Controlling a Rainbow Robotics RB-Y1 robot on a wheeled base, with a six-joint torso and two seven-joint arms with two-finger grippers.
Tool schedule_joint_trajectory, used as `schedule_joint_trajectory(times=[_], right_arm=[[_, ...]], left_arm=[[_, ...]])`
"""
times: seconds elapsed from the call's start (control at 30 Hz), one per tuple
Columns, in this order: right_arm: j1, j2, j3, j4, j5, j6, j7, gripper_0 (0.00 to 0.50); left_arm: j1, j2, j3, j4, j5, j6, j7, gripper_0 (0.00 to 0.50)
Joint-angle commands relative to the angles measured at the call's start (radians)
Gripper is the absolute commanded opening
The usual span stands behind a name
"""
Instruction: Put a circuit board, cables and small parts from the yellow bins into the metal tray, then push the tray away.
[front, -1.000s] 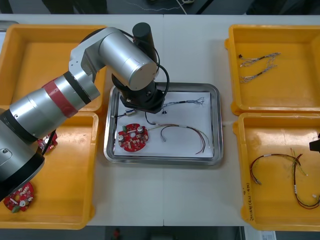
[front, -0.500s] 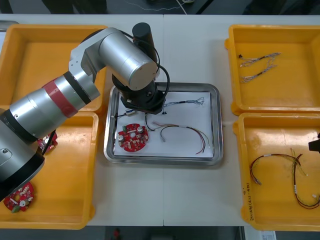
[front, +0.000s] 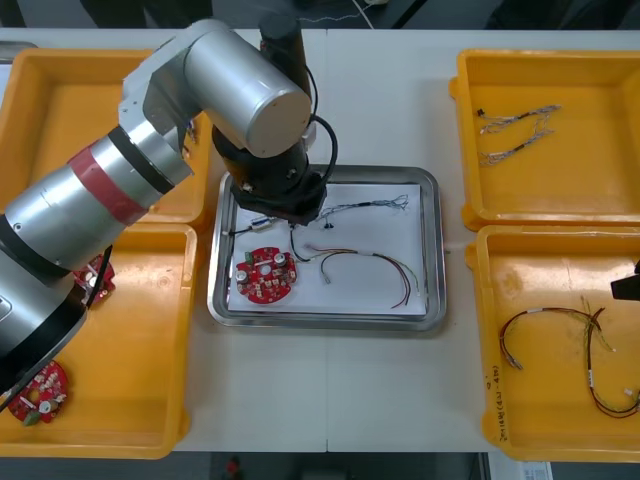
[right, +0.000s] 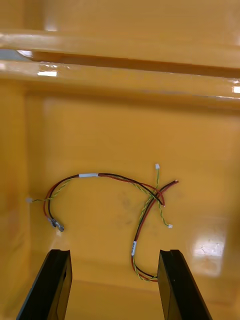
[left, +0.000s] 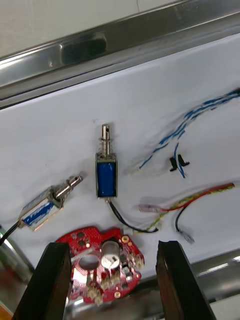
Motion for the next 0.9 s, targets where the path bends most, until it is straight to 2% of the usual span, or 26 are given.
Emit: schedule_joint_trajectory(times=[0.03,0.23,0.4,0.57,0.77,0.9], right_arm=[[-0.062,-0.077,0.046,-0.03,-0.06,0.003,-0.04,0.5],[-0.151,-0.096,0.121,-0.05,-0.138,0.003,-0.037,0.5],[-0.217,-0.095,0.219,-0.082,-0.144,0.003,-0.036,0.5],[-0.292,-0.096,0.356,-0.135,-0.153,0.003,-0.027,0.5],[-0.365,-0.096,0.566,-0.191,-0.124,0.003,-0.02,0.5],[-0.418,-0.096,0.724,-0.204,-0.093,0.003,-0.01,0.5]], left_arm=[[-0.027,0.05,0.08,-0.106,0.031,0.089,0.067,0.5],[0.019,0.093,0.145,-0.222,0.046,0.192,0.065,0.5],[0.079,0.145,0.19,-0.324,0.052,0.25,0.059,0.5],[0.145,0.215,0.236,-0.422,0.063,0.256,0.05,0.5],[0.259,0.306,0.328,-0.523,0.117,0.256,0.04,0.5],[0.343,0.375,0.382,-0.597,0.126,0.256,0.031,0.5]])
